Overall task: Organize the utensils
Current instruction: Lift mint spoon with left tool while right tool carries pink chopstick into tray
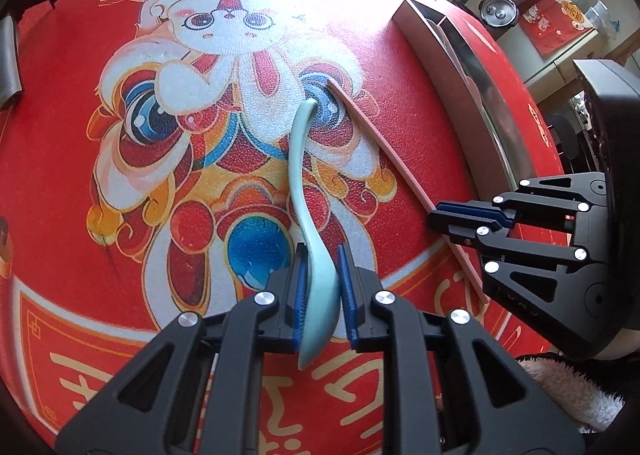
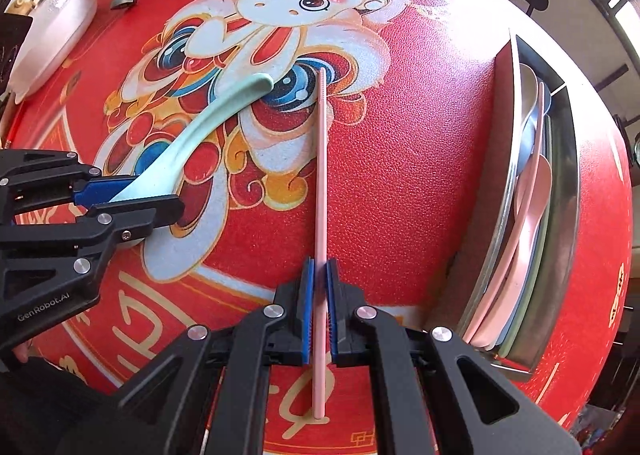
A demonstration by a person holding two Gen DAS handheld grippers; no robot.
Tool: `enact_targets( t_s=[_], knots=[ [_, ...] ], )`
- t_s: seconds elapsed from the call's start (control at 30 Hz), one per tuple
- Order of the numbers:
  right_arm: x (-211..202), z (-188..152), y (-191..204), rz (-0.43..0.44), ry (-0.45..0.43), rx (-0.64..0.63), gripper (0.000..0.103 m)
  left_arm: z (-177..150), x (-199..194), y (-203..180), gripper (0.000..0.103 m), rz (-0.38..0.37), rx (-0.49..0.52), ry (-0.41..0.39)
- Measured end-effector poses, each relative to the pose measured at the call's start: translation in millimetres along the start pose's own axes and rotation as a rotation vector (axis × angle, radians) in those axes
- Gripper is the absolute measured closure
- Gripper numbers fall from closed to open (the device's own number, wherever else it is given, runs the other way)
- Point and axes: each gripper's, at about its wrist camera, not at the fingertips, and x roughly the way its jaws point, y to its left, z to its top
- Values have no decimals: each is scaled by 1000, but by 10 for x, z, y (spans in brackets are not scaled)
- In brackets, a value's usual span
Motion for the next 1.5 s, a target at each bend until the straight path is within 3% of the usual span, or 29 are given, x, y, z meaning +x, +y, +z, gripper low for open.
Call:
enact_targets(
  t_s=[0.3,0.6,0.73,1.2,1.5],
  knots=[
    [10,-30,-301,100,-5,89,96,-33,-36,46,83,-13,-18,-11],
    [-10,-50,-284,94,-6,85,97,-44,-60,74,83,-22,-28,-18],
    [-38,-96,-473,151,-13,138,97,-46,-83,65,84,-17,-21,-15],
    [-297,-163,-917,248,-92,290,97,30,-325,99,84,-47,-57,-48],
    [-585,-154,-1191,260,-190,372,97,364,-477,-206,84,-83,-4,-78]
  ],
)
